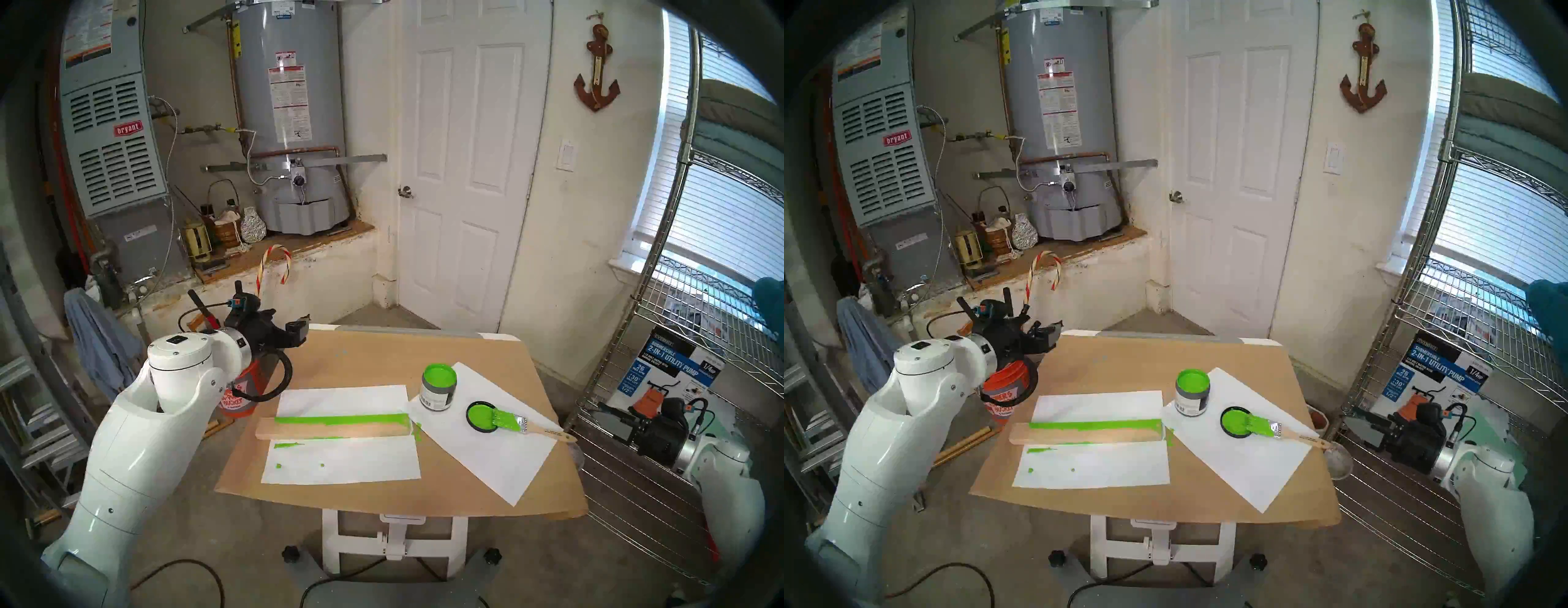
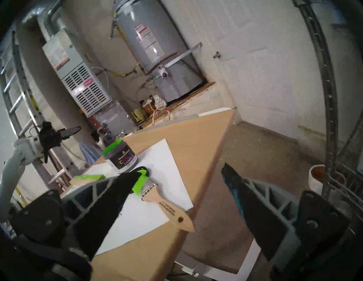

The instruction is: Pick up brush, dip the brush into paint, and paint the wood

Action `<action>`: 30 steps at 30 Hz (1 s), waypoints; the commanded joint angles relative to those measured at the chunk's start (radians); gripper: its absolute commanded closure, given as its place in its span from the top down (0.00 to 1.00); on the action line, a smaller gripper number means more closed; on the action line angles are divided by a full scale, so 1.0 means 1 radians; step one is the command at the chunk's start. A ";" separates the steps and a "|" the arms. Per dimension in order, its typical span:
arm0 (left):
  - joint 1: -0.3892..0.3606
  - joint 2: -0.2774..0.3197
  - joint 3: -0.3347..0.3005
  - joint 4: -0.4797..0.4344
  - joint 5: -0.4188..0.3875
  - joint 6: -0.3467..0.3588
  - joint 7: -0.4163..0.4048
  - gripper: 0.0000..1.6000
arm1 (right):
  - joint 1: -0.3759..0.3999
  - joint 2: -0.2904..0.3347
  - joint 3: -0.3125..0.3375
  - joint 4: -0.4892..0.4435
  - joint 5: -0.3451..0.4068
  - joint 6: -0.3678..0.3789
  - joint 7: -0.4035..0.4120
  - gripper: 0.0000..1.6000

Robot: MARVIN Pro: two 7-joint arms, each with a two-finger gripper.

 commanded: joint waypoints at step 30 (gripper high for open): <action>-0.009 0.002 -0.010 -0.017 -0.002 -0.002 0.001 1.00 | -0.069 -0.413 0.123 -0.396 0.083 0.262 -0.616 1.00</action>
